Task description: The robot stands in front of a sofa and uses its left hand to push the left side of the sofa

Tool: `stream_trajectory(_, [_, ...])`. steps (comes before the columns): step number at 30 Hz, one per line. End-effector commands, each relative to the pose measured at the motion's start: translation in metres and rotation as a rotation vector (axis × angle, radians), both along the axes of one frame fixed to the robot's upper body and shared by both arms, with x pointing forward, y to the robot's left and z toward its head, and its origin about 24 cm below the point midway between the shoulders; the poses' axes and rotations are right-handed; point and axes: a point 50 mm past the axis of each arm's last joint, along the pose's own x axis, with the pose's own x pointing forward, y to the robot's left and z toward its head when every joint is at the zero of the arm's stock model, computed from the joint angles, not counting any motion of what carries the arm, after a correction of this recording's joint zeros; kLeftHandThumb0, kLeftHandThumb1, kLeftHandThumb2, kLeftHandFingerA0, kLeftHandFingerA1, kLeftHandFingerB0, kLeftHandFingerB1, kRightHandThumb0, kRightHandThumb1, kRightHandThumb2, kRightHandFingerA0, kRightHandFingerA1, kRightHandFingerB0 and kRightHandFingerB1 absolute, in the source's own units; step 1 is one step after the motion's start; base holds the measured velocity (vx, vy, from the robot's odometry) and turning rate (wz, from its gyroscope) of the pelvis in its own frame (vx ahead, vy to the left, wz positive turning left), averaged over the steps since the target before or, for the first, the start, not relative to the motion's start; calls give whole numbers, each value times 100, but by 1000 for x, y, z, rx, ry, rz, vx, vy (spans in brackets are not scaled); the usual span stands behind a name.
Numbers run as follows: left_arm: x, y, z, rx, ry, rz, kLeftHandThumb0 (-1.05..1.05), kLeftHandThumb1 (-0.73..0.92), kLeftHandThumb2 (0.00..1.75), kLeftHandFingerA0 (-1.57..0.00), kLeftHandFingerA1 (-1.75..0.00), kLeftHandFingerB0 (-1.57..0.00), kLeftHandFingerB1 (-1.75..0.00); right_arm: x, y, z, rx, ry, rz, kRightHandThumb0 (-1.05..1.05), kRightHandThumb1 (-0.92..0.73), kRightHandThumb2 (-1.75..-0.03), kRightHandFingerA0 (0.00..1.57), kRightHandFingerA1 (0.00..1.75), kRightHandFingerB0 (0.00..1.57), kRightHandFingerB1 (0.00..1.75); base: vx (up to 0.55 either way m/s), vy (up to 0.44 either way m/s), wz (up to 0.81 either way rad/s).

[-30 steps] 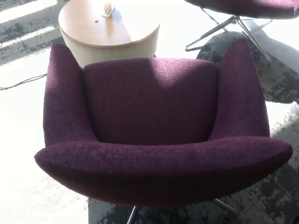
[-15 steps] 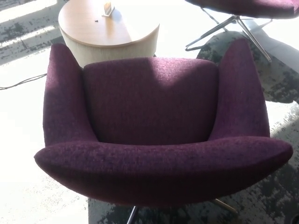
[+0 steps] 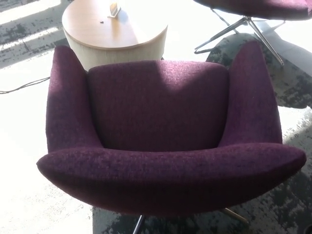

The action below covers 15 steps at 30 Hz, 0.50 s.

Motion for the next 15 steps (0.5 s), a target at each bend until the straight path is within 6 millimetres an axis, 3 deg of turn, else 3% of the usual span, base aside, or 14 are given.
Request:
stream_trajectory(1, [-8,8,1,28,19,12,-80,73,106,-6,-48,-3,-41,-5,-9,-1,-37,24,14,-66,-79,-64,76,57,67,41,0,0,0])
stream_trajectory(3, [-4,12,4,37,13,16,-73,71,107,-7,-49,-5,-42,1,-11,0,-39,16,7,-65,-79,-64,80,65,71,45,0,0,0])
stream_trajectory(4, [-4,16,6,38,10,20,-68,92,73,-11,-42,-7,-32,0,-10,-1,-18,24,-17,-64,-77,-64,84,64,74,46,0,0,0])
stream_trajectory(5, [-10,19,5,35,24,34,-68,92,71,-11,-41,-8,-32,-6,-10,-3,-12,51,-28,-65,-78,-64,85,63,73,44,0,0,0])
stream_trajectory(7, [-17,20,4,32,35,40,-67,92,72,-10,-41,-8,-32,-15,-7,-4,14,55,-46,-63,-76,-63,87,59,68,42,0,0,0])
stream_trajectory(10, [-8,18,5,44,25,30,-67,92,73,-11,-41,-8,-31,-6,-5,-2,9,26,-20,-64,-76,-63,85,64,73,43,0,0,0])
stream_trajectory(11, [-2,20,8,35,8,47,-70,69,105,-6,-49,-4,-42,1,-2,0,0,-5,-16,-65,-75,-63,84,63,72,44,0,0,0])
stream_trajectory(15, [-2,23,9,28,10,52,-65,70,108,-4,-48,-4,-43,0,-1,0,-3,-1,-16,-61,-77,-63,84,57,71,43,0,0,0])
